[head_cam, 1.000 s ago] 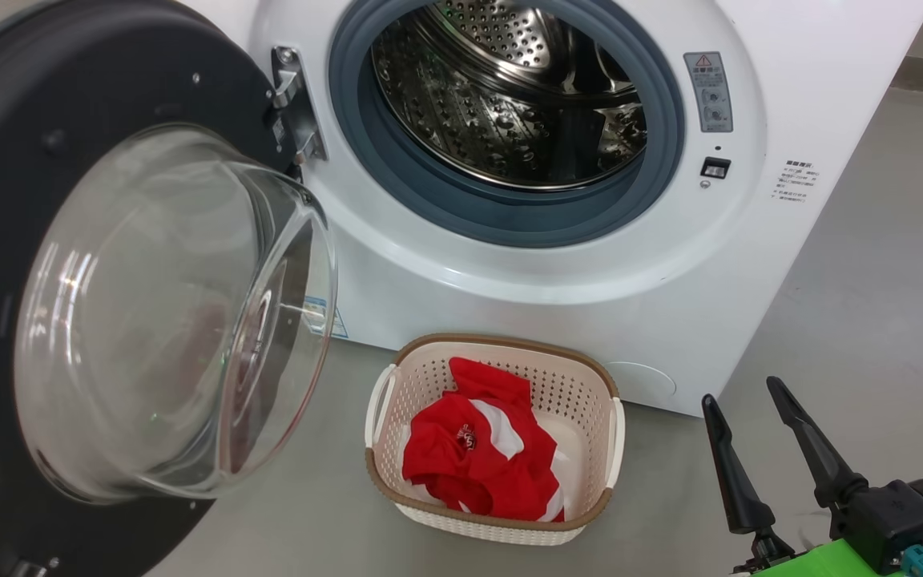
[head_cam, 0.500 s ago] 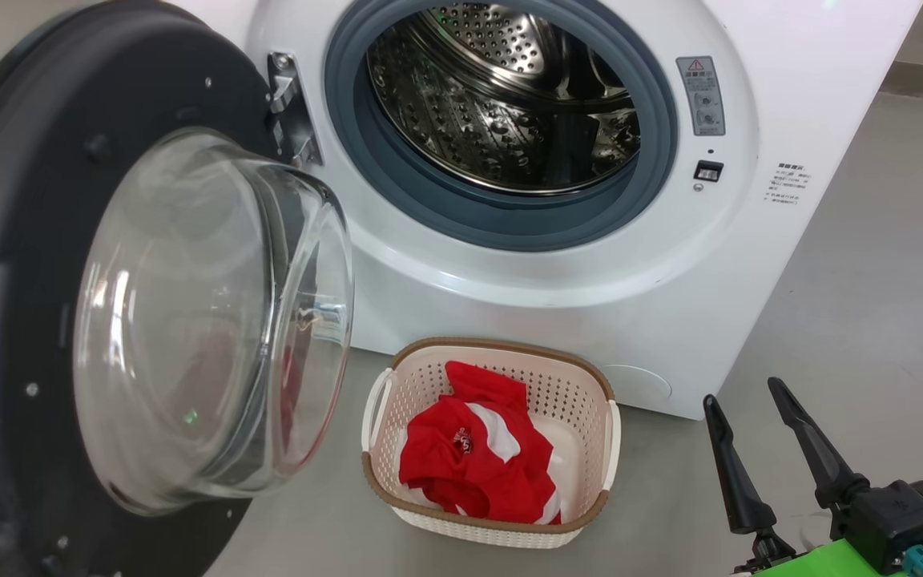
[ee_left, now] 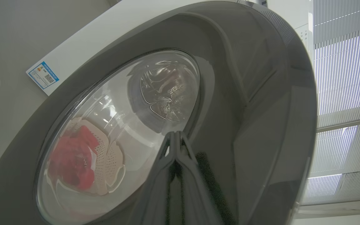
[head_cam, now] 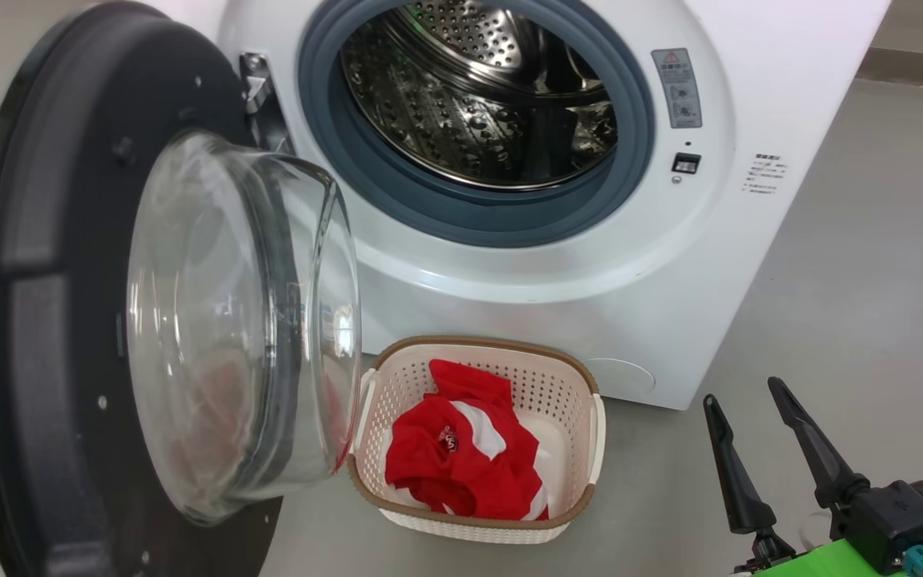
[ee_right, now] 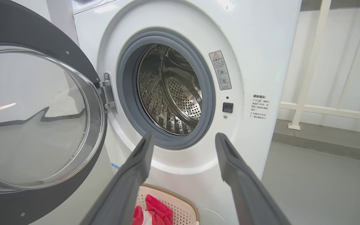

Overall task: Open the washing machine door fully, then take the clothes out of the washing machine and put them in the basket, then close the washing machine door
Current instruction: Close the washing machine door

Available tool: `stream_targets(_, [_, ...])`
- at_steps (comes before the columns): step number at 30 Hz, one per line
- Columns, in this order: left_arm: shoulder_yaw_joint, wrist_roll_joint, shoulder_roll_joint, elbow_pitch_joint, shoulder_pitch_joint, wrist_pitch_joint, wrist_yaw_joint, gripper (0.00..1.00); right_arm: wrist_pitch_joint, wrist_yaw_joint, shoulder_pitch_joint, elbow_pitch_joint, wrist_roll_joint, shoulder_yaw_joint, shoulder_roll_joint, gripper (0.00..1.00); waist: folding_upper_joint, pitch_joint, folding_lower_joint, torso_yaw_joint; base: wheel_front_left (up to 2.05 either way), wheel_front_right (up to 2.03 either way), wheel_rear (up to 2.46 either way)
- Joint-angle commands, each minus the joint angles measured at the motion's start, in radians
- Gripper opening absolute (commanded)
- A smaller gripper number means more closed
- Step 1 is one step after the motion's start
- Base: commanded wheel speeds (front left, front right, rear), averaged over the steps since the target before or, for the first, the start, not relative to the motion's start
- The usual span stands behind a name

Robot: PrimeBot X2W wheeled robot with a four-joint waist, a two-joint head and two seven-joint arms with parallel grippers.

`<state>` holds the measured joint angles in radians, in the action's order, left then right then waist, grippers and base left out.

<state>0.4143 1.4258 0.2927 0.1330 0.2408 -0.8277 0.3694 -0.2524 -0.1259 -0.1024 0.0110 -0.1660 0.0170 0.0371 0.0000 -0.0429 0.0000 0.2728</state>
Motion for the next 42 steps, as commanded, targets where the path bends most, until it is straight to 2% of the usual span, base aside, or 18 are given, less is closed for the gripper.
stream_targets(1, [0.017,0.011,0.024,0.046,0.010,-0.014,-0.005,0.00,-0.008,-0.005,0.024,0.021,-0.001,0.025,0.013,1.00,0.0000,-0.001,0.0000,-0.013,0.00,0.00,0.00])
stream_targets(24, [-0.080,0.019,-0.092,0.232,-0.042,-0.019,-0.003,0.00,-0.009,-0.005,0.028,0.027,-0.002,0.027,0.013,1.00,0.0000,-0.028,0.0000,-0.101,0.00,0.00,0.00])
stream_targets(34, [-0.131,0.014,-0.154,0.256,-0.032,0.005,-0.001,0.00,-0.009,-0.005,0.037,0.026,-0.003,0.028,0.013,1.00,0.0000,-0.043,0.0000,-0.132,0.00,0.00,0.00])
stream_targets(42, [-0.176,-0.006,-0.185,0.251,-0.024,0.033,-0.017,0.00,-0.009,-0.005,0.043,0.023,-0.010,0.030,0.013,1.00,0.0000,-0.055,0.0000,-0.157,0.00,0.00,0.00])
